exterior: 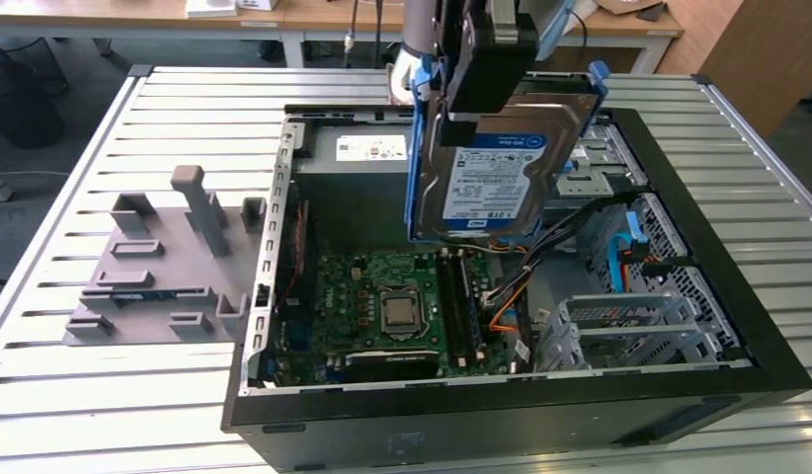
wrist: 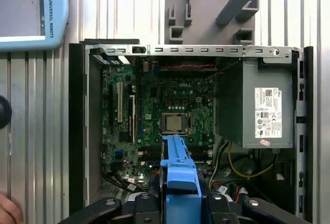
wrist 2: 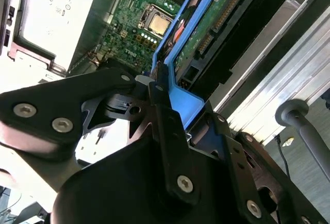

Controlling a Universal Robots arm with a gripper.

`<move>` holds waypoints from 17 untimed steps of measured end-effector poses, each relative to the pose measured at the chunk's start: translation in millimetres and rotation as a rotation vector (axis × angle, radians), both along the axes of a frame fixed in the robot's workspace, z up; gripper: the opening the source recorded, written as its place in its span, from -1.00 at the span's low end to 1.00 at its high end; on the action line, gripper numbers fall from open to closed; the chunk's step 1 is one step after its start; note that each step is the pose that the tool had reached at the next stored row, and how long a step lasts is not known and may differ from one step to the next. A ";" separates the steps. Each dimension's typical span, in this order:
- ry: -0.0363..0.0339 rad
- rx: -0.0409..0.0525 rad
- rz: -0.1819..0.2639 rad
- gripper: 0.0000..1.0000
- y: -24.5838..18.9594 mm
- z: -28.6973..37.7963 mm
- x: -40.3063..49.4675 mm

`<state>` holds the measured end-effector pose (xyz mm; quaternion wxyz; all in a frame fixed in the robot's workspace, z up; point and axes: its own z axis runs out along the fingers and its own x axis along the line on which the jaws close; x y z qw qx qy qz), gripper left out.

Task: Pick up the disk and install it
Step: 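Insert the disk into the insertion slot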

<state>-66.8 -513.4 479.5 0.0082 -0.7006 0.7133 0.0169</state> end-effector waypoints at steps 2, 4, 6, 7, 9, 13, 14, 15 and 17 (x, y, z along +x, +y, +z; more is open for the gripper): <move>0.0000 -0.0002 0.000 -0.27 -1.4 -0.1 1.4; 0.0000 -0.0004 0.000 -0.27 -2.3 -0.2 3.9; 0.0000 -0.0005 0.000 -0.27 -2.9 -0.3 6.6; 0.0001 -0.0006 0.000 -0.27 -3.1 -0.3 8.1; 0.0000 -0.0005 0.000 -0.27 -3.5 -0.6 10.2; 0.0000 -0.0010 0.000 -0.27 -7.7 -1.0 10.8; 0.0000 -0.0010 0.000 -0.27 -9.6 -1.2 10.8; 0.0000 -0.0011 0.000 -0.27 -11.4 -1.3 10.9; 0.0000 -0.0015 0.000 -0.27 -14.7 -1.5 10.9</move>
